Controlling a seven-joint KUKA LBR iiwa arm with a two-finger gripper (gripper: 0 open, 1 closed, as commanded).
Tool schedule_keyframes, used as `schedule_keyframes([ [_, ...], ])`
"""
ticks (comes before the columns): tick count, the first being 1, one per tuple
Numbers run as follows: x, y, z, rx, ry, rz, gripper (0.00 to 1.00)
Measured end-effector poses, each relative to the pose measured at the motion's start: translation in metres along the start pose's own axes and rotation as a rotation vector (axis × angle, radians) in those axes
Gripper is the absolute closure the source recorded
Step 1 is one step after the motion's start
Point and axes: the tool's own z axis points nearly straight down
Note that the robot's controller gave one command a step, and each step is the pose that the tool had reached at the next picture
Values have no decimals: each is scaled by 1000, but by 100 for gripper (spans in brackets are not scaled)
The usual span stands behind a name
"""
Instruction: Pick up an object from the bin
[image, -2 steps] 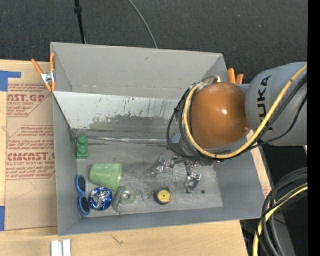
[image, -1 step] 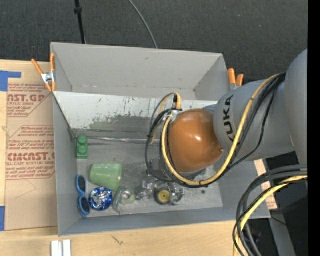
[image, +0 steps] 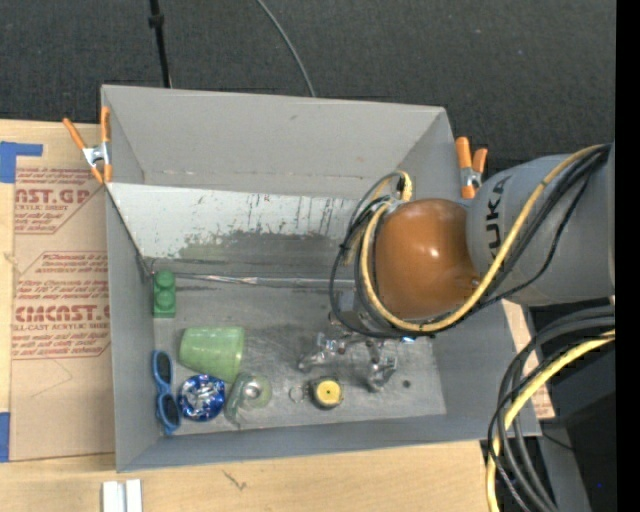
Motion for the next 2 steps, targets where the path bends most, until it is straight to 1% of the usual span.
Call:
schedule_keyframes([
  [1, -24, 47, -1, -2, 3, -214, 0],
  [2, -24, 46, -2, 0, 2, -211, 100],
])
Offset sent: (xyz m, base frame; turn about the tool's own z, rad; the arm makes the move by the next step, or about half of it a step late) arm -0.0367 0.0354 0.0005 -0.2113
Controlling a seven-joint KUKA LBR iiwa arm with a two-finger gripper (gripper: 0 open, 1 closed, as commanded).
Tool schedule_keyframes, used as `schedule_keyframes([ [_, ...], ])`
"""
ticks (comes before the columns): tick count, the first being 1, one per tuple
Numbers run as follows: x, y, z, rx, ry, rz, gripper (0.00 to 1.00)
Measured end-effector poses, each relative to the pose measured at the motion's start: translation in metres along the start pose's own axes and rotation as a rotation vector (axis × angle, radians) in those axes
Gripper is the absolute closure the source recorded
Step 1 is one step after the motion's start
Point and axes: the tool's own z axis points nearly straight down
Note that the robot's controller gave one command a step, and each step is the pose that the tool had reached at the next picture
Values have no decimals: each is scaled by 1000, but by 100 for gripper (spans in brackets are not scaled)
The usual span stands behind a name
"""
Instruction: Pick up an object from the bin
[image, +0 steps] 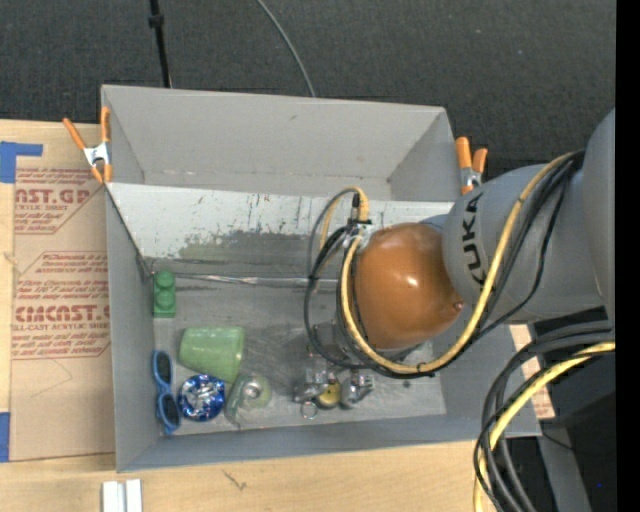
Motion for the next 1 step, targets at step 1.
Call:
schedule_keyframes([
  [1, -6, -16, -132, 4, 1, 16, 100],
])
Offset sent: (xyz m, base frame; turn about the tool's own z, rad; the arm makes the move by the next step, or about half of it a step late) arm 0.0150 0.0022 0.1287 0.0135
